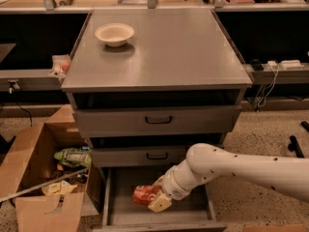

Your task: Place coke can into bottom drawer

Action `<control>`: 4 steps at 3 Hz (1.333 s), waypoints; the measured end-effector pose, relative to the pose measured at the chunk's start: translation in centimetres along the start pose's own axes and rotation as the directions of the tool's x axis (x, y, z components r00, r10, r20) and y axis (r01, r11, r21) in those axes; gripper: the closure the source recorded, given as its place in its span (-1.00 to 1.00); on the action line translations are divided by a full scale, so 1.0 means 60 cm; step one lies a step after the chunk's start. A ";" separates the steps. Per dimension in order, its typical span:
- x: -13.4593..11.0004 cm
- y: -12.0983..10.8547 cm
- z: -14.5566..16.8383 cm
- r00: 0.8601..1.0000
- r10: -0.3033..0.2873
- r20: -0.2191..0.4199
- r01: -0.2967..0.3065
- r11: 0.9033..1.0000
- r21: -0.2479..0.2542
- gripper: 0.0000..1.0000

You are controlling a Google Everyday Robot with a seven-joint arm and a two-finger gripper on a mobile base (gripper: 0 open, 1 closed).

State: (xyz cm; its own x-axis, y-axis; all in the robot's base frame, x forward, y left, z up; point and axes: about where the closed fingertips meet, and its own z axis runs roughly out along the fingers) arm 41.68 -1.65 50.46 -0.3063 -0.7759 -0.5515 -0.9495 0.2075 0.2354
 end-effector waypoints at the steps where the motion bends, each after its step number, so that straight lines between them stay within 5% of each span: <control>1: 0.017 -0.019 0.055 1.000 0.000 0.013 0.000 1.000 0.005 1.00; 2: 0.051 -0.053 0.183 0.999 0.020 0.045 -0.021 1.000 0.007 1.00; 3: 0.075 -0.070 0.299 0.995 0.060 0.076 -0.056 0.997 -0.047 1.00; 4: 0.075 -0.071 0.299 0.995 0.060 0.076 -0.056 0.997 -0.047 1.00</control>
Offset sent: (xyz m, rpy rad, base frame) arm 0.0253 0.0669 -0.2117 0.0814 0.0025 -0.0737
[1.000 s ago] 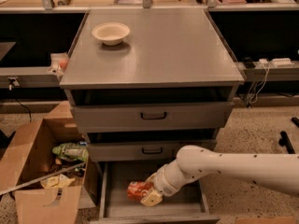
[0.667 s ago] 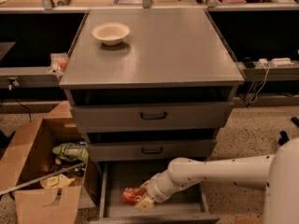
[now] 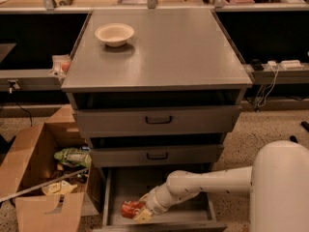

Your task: Place coke can into bottom drawer

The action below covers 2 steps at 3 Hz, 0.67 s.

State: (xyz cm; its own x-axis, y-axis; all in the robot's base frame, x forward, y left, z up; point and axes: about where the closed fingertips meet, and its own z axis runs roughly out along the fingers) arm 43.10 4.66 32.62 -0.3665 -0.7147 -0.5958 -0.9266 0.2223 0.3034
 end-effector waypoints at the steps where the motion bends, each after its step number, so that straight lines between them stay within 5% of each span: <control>1: 0.026 -0.076 0.082 1.000 -0.008 -0.003 0.008 0.999 0.037 1.00; 2: 0.046 -0.132 0.141 1.000 -0.008 -0.005 0.008 0.998 0.061 1.00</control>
Offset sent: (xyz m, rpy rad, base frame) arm 0.0883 0.0258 -0.1542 -0.0398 -0.0735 -0.0518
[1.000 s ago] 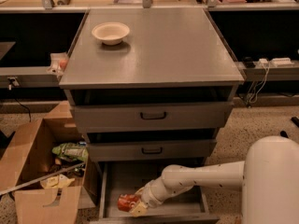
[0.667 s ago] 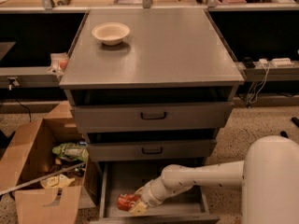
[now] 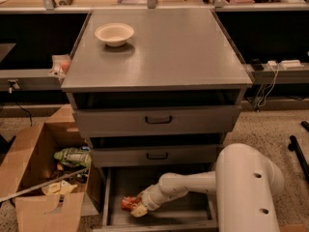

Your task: Place coke can into bottom drawer

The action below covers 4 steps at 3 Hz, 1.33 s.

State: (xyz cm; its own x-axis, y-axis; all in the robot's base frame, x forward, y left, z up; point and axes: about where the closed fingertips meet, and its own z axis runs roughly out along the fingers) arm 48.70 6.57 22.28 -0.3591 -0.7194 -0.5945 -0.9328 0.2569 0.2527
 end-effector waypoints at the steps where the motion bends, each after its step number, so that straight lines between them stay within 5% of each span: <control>1: 0.019 -0.035 0.050 0.999 0.031 -0.017 -0.030 0.999 0.043 1.00; 3: 0.047 -0.100 0.103 0.991 0.133 0.007 -0.133 0.980 0.147 0.16; 4: 0.054 -0.121 0.108 0.988 0.153 0.033 -0.157 0.975 0.160 -0.31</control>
Offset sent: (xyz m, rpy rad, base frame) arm 0.0522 0.0059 -0.0921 -0.0933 -0.0342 -0.2415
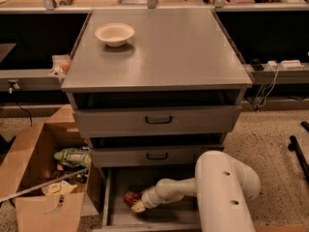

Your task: Place coke can into bottom drawer

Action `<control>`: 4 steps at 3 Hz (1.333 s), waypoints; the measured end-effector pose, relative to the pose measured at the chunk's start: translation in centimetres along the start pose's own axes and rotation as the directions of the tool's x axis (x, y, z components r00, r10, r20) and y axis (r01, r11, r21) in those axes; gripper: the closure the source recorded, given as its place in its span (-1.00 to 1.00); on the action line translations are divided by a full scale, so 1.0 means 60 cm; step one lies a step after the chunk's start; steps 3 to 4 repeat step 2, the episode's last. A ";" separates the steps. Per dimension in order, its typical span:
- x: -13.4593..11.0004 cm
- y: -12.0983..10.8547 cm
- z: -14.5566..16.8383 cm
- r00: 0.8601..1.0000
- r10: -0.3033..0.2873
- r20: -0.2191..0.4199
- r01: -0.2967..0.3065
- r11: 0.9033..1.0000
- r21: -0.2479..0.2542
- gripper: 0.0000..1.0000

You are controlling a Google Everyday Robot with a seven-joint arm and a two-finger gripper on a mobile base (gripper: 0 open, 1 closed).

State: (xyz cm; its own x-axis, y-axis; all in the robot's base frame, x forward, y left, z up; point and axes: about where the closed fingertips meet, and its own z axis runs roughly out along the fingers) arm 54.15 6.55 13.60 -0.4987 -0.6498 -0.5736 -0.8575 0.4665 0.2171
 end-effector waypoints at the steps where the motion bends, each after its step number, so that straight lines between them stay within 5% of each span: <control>1: 0.001 -0.011 -0.003 0.999 0.013 0.029 -0.014 1.000 0.005 -0.77; 2: -0.005 -0.020 -0.022 0.996 0.016 0.083 -0.015 1.000 -0.007 -1.00; 4: -0.005 -0.020 -0.022 0.996 0.016 0.083 -0.015 1.000 -0.007 -1.00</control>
Offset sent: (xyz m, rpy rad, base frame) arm 0.0173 -0.0329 0.0397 0.1939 -0.0515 -0.0410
